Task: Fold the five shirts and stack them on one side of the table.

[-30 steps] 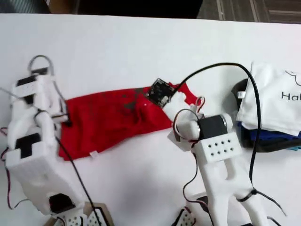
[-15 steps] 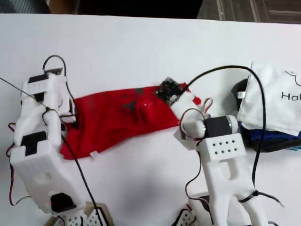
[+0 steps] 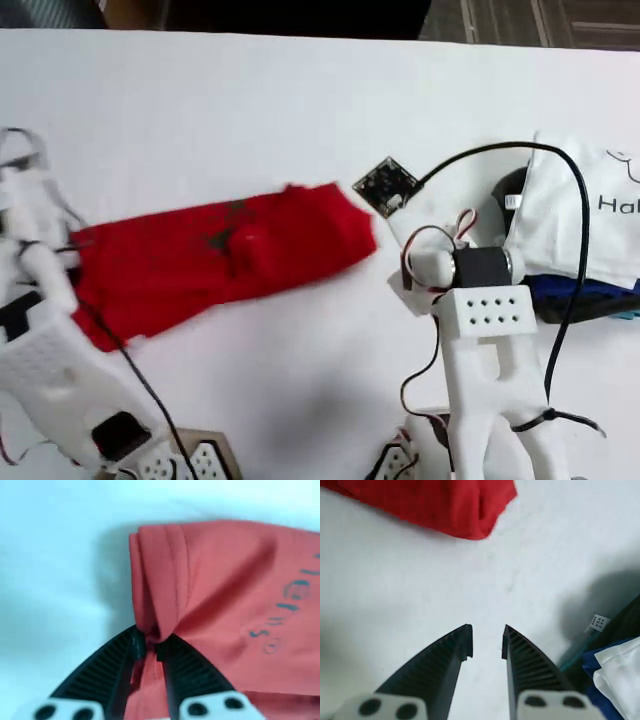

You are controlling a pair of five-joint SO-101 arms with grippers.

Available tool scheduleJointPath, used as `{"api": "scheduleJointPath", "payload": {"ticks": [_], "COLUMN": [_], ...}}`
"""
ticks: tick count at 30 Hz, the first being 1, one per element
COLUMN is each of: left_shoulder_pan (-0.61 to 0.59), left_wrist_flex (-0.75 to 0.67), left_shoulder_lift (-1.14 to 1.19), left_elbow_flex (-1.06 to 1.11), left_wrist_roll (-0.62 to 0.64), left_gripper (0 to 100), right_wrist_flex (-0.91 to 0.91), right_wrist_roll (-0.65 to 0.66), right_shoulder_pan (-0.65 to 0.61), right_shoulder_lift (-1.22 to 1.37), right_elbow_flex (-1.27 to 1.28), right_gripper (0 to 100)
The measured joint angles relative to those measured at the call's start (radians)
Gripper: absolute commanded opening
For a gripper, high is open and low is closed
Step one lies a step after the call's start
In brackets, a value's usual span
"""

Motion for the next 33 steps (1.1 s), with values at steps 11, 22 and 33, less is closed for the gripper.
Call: {"api": "scheduleJointPath", "payload": {"ticks": [11,22,33], "left_shoulder_pan": [-0.011,0.236,0.701], "left_wrist_flex": [0.258,0.293,0.296], "left_shoulder_lift": [0.000,-0.008,-0.249], "left_elbow_flex": [-0.269,-0.315,-0.315], "left_wrist_roll": [-0.048,0.020,0.146], "left_gripper": [3,3,3], "right_wrist_flex": [-0.308,-0.540,-0.410], "right_wrist_roll": [-0.046,-0.097,-0.097], "right_shoulder_pan": [0.002,0.060,0.290], "right_shoulder_lift": [-0.103,-0.431,-0.769], "right_elbow_flex": [0.305,0.781,0.887], "right_gripper": [10.5,10.5,10.5]}}
